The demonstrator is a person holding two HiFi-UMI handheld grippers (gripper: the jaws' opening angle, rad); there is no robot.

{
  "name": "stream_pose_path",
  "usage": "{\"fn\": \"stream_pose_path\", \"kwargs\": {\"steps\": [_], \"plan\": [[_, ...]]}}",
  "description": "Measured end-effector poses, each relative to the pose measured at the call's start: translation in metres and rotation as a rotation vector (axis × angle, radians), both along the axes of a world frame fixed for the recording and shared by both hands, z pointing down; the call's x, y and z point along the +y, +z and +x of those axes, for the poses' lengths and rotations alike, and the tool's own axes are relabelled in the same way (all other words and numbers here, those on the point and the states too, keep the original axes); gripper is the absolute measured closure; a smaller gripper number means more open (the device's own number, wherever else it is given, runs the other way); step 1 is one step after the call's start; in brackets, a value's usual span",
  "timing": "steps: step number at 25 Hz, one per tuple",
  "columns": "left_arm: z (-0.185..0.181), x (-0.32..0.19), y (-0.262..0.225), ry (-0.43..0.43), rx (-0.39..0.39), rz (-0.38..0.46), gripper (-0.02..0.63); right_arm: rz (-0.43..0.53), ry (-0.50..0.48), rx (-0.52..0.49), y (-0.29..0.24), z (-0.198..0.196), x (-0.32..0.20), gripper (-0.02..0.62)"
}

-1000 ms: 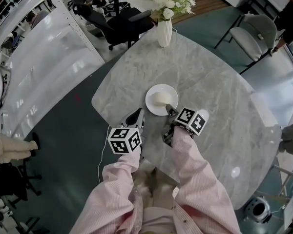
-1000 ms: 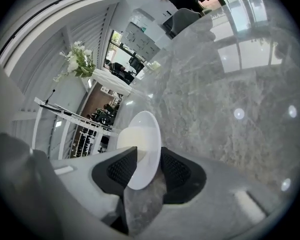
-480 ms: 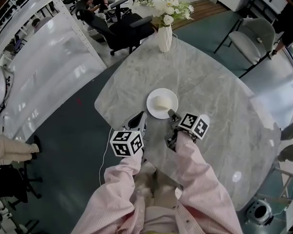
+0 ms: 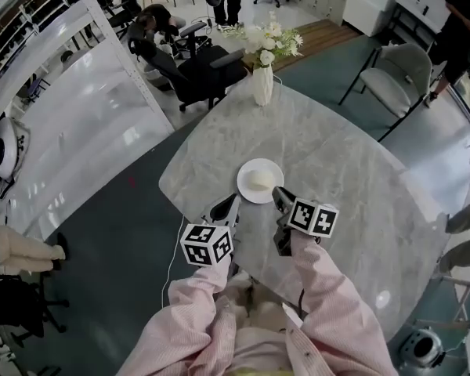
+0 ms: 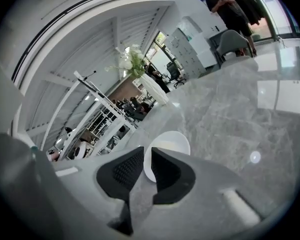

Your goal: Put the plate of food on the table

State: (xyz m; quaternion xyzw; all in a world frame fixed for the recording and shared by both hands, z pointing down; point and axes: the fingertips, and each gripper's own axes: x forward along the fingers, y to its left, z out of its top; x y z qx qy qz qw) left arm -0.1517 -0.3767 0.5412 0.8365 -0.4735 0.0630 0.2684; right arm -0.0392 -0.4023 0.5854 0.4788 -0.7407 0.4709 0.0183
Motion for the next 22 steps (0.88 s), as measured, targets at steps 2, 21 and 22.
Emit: {"fn": "stream_pose_path", "kwargs": {"steps": [2, 21, 22], "plan": [[0.002, 0.003, -0.01, 0.011, 0.001, 0.02, 0.607, 0.061, -0.027, 0.026, -0.016, -0.001, 0.002, 0.571], [-0.023, 0.023, -0.112, 0.026, -0.07, 0.294, 0.607, 0.597, -0.089, 0.13, -0.154, 0.011, 0.043, 0.591], [-0.025, 0.023, -0.115, 0.024, -0.069, 0.305, 0.607, 0.617, -0.085, 0.131, -0.16, 0.013, 0.044, 0.591]]}}
